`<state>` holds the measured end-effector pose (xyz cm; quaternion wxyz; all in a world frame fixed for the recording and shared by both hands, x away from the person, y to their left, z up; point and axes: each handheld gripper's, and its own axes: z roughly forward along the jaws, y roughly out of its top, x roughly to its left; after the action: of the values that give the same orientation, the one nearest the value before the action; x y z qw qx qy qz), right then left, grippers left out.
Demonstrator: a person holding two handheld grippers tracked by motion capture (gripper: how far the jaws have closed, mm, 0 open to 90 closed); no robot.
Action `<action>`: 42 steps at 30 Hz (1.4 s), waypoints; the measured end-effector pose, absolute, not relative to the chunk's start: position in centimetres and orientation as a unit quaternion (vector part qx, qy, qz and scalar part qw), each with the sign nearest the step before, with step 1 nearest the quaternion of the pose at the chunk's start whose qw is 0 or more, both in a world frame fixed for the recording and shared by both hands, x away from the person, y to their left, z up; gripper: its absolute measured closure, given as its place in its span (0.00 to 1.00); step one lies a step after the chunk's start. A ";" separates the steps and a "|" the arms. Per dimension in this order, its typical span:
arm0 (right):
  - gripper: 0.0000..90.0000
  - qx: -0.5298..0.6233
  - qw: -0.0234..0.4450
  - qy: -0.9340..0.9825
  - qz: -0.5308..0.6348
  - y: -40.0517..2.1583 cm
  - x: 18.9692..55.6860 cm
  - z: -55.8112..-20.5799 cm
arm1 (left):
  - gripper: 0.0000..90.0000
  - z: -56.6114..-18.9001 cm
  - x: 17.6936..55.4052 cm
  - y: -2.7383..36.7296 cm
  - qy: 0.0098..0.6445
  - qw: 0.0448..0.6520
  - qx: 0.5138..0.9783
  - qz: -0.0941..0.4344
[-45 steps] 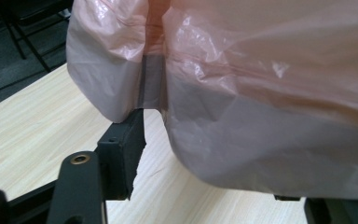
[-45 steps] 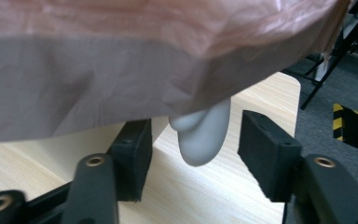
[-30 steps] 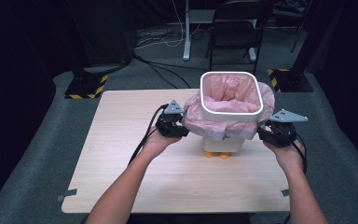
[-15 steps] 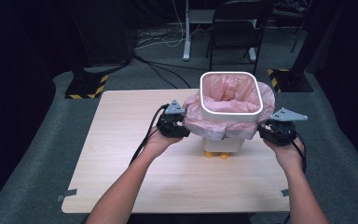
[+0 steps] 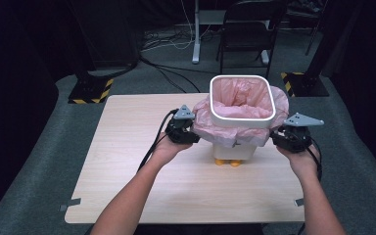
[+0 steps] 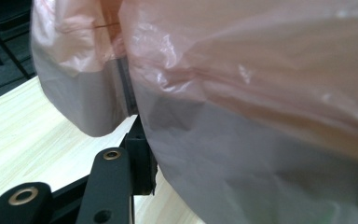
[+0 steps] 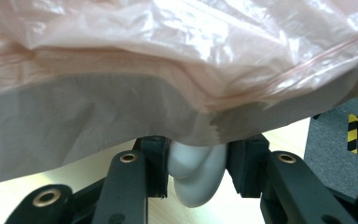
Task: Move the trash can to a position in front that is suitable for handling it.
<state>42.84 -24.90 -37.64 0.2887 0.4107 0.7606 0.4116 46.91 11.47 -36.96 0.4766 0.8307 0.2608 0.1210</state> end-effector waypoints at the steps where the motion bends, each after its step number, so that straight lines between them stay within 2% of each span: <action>1: 0.70 0.410 0.288 0.760 0.414 -24.9 42.8 -37.7 | 0.61 -36.9 46.9 11.5 0.261 0.477 0.831 0.119; 42: 0.71 0.375 0.299 0.759 0.439 -22.0 40.9 -36.7 | 0.61 -35.5 45.7 15.2 0.240 0.483 0.832 0.135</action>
<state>40.88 -21.99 -36.72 0.2990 0.3753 0.7595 0.4393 45.66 15.25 -35.49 0.4825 0.8315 0.2399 0.1347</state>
